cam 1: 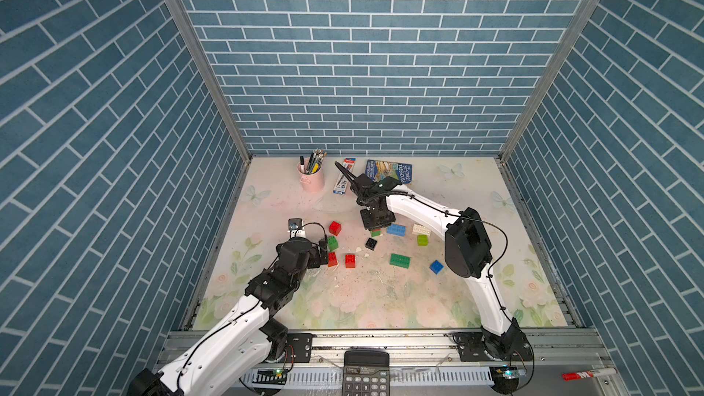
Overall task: Assemble the letter r with lego
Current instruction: Assemble the lego brick with the lego brick.
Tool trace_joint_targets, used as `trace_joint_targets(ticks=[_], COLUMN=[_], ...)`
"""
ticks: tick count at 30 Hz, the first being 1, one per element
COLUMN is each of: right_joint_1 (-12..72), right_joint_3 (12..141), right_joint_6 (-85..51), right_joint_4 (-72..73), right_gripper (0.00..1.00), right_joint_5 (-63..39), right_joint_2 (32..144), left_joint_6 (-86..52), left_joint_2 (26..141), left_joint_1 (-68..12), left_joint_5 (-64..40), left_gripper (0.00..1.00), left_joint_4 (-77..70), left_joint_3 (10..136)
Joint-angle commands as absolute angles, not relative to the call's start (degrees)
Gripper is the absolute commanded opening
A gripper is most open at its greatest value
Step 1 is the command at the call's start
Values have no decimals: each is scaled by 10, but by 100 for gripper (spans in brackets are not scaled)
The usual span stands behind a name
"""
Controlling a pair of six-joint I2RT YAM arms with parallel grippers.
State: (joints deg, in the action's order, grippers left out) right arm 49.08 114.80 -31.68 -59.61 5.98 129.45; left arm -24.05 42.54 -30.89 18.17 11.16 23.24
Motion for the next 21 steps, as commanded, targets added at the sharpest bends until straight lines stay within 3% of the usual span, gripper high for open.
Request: trace_joint_targets(ticks=[1,21], right_joint_1=[483,479], right_joint_3=[1118,1206], right_joint_6=[-327,-327], right_joint_4=[-618,-655], right_gripper=[0,0], right_joint_5=[38,70], right_joint_2=[1386,1405], left_joint_6=[-231,-226], left_joint_2=[429,421], left_joint_1=[-310,-310], left_joint_5=[189,202], left_gripper=[100,100], left_joint_4=[112,116], left_joint_3=[244,244])
